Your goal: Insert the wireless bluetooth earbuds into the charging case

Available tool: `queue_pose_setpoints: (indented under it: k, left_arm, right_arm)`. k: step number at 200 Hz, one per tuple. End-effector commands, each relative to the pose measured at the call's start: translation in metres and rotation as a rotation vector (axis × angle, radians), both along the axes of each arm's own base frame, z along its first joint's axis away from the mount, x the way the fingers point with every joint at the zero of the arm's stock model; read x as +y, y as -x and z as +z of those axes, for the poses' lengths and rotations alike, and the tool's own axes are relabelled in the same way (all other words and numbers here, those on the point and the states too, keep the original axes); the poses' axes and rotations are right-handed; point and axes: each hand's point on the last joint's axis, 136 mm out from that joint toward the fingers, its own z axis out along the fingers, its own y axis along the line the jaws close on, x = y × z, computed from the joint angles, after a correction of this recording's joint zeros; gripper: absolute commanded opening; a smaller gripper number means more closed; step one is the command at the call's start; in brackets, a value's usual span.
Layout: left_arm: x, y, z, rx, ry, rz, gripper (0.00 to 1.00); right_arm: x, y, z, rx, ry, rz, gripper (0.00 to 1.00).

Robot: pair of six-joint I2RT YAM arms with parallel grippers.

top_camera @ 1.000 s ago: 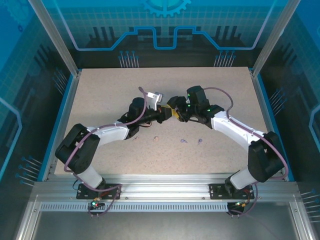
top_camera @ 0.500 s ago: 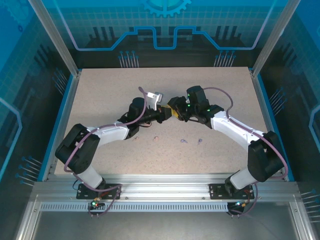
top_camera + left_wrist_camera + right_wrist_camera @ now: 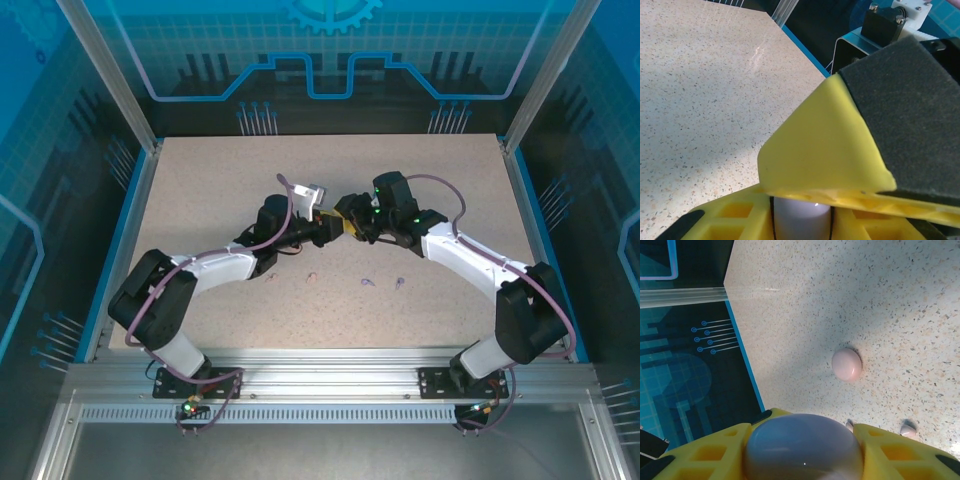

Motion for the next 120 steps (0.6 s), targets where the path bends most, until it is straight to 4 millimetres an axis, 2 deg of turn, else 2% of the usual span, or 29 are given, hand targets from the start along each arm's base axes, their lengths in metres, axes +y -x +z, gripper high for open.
queue_pose_setpoints:
  k: [1, 120]
  left_arm:
    - [0.0024, 0.0014, 0.0170, -0.040, 0.002, 0.005, 0.38]
    - [-0.0039, -0.0053, 0.0152, -0.038, 0.031, 0.000, 0.37]
  right_arm:
    - [-0.0091, -0.0073, -0.0024, -0.016, 0.029, -0.041, 0.36]
    - [-0.0027, -0.0065, -0.0028, -0.009, 0.011, -0.014, 0.35]
